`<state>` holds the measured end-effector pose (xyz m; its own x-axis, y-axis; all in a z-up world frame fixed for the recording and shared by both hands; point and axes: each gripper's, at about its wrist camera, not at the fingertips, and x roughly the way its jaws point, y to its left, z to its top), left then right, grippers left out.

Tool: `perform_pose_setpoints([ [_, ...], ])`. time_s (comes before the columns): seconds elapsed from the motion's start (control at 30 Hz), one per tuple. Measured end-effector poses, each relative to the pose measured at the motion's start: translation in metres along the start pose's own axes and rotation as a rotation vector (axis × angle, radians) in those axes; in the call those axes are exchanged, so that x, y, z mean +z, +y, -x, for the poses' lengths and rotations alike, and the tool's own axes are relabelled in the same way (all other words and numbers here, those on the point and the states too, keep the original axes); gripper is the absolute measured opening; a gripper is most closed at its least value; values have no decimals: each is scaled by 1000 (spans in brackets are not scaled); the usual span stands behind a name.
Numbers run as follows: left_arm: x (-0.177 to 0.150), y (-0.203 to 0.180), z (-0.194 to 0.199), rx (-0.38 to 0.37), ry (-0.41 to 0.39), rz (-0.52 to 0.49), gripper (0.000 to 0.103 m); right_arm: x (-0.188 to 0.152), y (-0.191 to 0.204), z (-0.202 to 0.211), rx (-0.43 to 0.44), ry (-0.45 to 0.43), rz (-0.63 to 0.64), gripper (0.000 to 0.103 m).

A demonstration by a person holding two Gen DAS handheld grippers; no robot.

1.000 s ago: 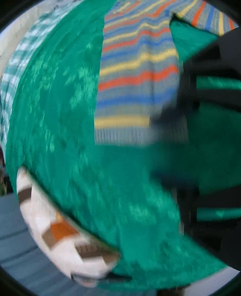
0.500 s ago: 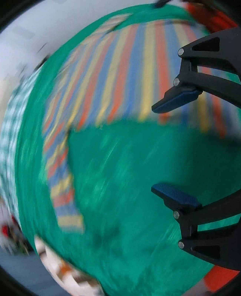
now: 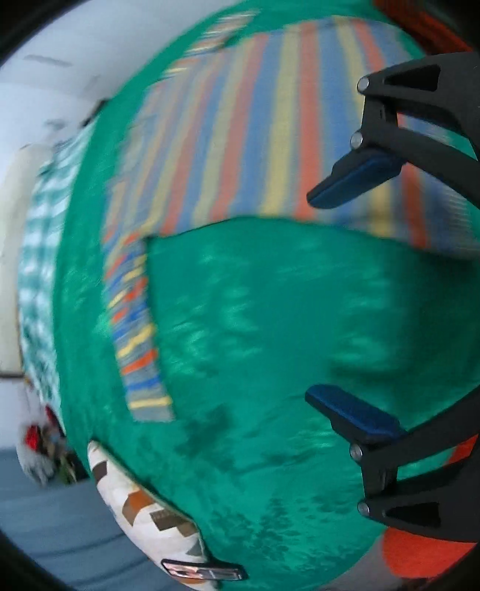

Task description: Fold small clothes

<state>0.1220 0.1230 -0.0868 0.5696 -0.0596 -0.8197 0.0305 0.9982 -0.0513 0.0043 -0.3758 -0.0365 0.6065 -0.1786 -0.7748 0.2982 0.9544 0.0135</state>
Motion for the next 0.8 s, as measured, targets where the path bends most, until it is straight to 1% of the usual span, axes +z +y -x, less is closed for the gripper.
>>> perform_pose_setpoints([
  [0.03,12,5,-7,11,-24,17,97,6,-4,-1,16,-48,-21,86],
  [0.07,19,8,-18,24,-30,26,98,14,-6,-5,15,-88,-42,88],
  [0.1,26,14,-29,40,-30,34,97,20,-14,-15,-8,-108,-80,90],
  [0.13,30,20,-39,57,-24,42,97,23,-18,-22,-17,-104,-102,91],
  [0.17,30,24,-51,70,-8,50,97,25,-26,-33,-22,-89,-129,90],
  [0.2,24,27,-61,80,18,52,97,23,-36,-50,-30,-53,-158,91],
  [0.23,15,31,-72,93,50,49,99,19,-39,-61,-37,-23,-167,91],
  [0.27,7,31,-74,89,50,45,103,12,-44,-75,-42,29,-180,91],
  [0.3,-4,33,-75,76,-2,39,103,2,-51,-94,-42,110,-207,93],
  [0.33,-10,33,-72,77,-52,38,103,-5,-56,-102,-31,126,-220,94],
  [0.37,-12,31,-72,92,-64,40,103,-6,-54,-100,-31,89,-205,99],
  [0.43,-11,27,-72,115,-55,50,103,-5,-45,-104,-54,98,-163,102],
  [0.5,-13,27,-70,123,-48,70,103,-7,-42,-108,-66,91,-153,103],
  [0.63,-13,26,-68,120,-16,77,103,-9,-44,-108,-65,90,-159,103],
  [0.73,-13,25,-69,125,2,63,103,-7,-44,-110,-78,86,-149,103],
  [0.77,-12,24,-70,132,5,56,103,-11,-39,-100,-81,85,-146,103],
  [0.8,-12,24,-70,137,4,53,103,-11,-39,-100,-85,85,-145,103],
])
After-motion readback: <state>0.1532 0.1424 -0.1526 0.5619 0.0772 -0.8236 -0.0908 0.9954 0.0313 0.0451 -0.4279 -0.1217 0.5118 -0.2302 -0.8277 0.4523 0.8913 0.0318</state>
